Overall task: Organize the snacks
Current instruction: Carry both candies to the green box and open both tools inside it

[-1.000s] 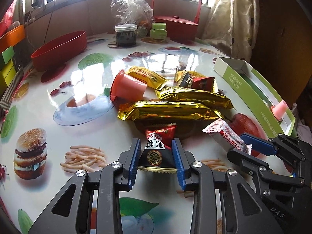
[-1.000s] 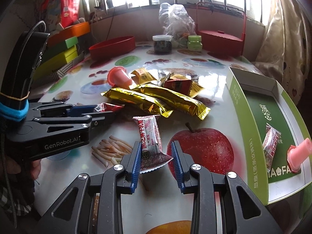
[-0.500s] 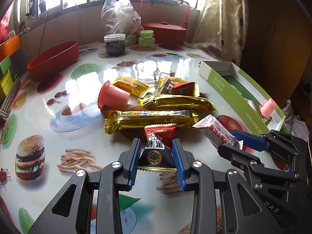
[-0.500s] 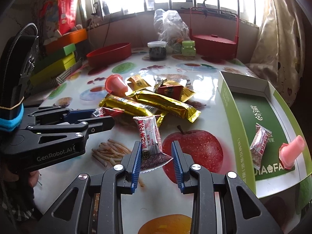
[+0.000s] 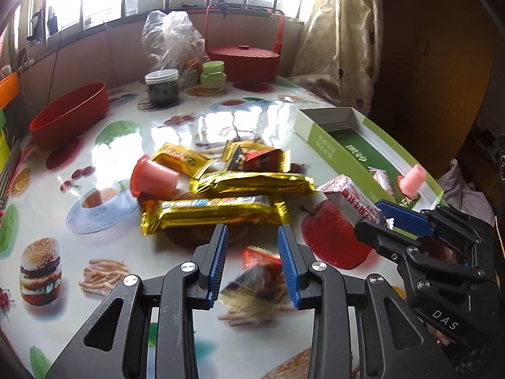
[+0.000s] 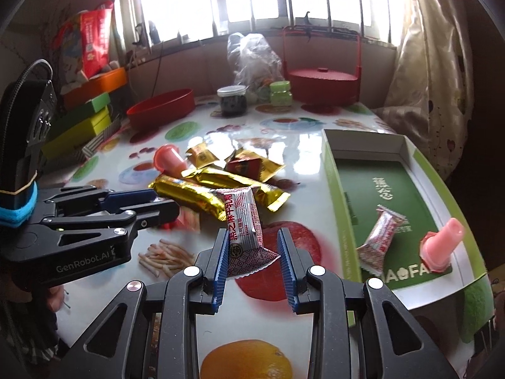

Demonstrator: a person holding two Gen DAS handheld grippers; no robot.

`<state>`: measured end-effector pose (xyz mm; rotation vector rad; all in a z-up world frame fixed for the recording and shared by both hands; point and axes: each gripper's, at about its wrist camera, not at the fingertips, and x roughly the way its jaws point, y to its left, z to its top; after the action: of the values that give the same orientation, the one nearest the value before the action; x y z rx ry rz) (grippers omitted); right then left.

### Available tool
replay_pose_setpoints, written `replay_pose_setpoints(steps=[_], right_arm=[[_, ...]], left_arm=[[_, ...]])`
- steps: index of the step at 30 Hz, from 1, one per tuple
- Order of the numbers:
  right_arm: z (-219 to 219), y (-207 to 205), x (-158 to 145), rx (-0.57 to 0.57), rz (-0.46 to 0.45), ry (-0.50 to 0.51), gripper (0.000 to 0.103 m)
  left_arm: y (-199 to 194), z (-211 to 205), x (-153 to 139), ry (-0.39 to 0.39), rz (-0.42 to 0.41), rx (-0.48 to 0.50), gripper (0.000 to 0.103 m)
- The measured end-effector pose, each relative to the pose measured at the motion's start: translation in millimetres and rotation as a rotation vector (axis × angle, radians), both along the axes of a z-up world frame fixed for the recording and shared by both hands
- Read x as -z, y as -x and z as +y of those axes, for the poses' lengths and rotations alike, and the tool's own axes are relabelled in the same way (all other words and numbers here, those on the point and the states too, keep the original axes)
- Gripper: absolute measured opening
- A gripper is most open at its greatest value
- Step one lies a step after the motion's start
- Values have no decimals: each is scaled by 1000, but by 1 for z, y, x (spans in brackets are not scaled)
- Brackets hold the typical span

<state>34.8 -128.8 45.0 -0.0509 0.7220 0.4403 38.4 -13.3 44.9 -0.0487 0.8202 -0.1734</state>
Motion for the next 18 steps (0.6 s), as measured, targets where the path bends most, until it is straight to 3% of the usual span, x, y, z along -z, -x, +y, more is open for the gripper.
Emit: replay_pose_setpoints(steps=[10,16,18], right_arm=[[-19,-1,-8,52,-18,-17,29],[-23,1,-6,56,-16,-33,29],[-23,2,-5,56,-15,-37,29]], left_arm=[[-3,-6,1,9,4,33,33],[5,12,16,-32,49,-8,33],[6,17,22,-39,64,-23,43]])
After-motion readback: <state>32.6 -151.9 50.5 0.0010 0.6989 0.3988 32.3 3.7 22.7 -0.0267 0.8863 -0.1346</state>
